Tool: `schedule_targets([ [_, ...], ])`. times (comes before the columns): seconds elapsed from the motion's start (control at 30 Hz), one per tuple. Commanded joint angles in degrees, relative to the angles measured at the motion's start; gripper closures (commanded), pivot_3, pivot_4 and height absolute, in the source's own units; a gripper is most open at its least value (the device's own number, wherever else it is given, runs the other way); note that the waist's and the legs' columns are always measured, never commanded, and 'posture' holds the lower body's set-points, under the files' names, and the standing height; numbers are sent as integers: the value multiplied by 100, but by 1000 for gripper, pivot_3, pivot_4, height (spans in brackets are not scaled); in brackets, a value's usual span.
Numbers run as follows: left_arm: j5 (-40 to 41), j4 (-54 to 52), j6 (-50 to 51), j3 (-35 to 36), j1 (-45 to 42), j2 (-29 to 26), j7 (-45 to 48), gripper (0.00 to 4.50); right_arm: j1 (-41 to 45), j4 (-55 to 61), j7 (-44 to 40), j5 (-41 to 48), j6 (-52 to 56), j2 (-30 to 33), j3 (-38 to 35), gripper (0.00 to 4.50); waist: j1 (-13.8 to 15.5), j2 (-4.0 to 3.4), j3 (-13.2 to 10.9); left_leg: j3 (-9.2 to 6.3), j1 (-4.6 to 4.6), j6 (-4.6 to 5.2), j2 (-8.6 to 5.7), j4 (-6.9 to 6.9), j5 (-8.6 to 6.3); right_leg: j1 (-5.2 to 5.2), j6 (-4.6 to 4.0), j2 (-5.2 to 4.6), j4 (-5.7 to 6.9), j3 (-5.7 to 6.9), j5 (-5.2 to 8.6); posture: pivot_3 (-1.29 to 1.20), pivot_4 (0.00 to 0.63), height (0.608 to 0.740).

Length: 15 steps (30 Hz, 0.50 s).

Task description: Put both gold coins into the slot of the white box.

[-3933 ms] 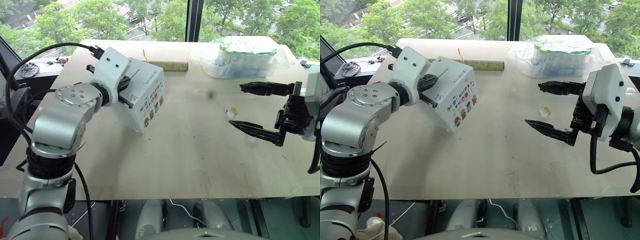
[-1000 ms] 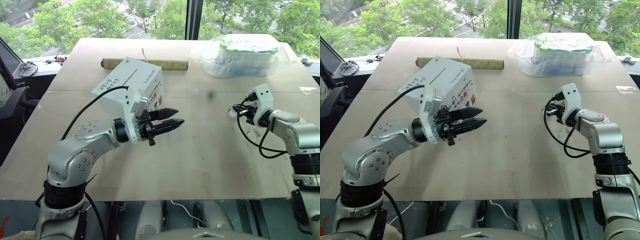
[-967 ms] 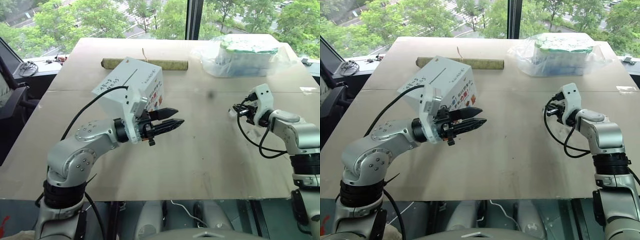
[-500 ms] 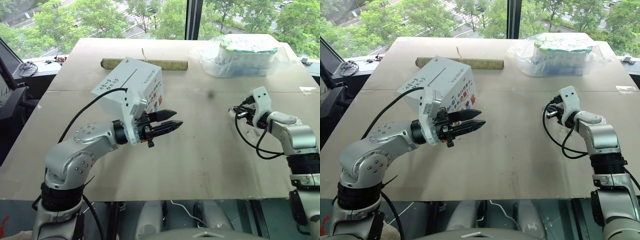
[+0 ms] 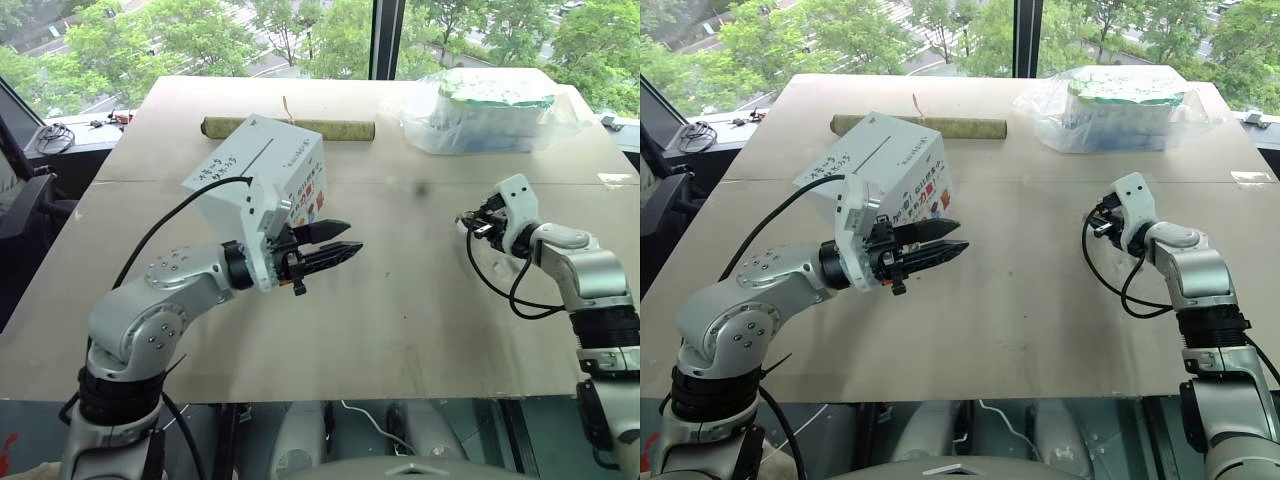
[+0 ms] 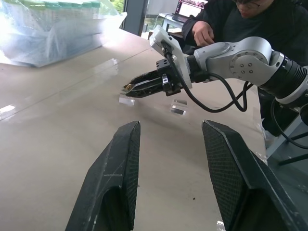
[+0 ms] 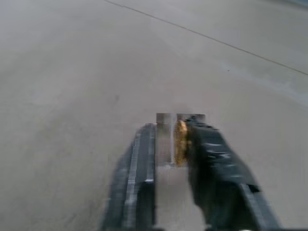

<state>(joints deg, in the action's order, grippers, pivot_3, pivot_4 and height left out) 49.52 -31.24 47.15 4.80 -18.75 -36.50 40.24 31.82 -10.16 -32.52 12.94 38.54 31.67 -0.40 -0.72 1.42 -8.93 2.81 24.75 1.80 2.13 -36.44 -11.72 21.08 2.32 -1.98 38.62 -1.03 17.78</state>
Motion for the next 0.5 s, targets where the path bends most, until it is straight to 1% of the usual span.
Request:
schedule_targets([
  [0.03, 19, -272, -128, 46, 15, -57, 22, 2448, 96, 20, 53, -42, -22, -28, -72, 2195, 1, 0, 0, 0, 0, 0, 0, 0, 0, 0, 0, 0, 0, 0, 0, 0, 150, 740],
  [0.5, 12, -283, -149, 29, 40, -64, 8, 2448, 109, 423, 53, 62, 250, 57, -242, 2195, 3, 0, 0, 0, 0, 1, 0, 0, -1, 0, 0, -1, 0, 0, 0, 0, 150, 740],
])
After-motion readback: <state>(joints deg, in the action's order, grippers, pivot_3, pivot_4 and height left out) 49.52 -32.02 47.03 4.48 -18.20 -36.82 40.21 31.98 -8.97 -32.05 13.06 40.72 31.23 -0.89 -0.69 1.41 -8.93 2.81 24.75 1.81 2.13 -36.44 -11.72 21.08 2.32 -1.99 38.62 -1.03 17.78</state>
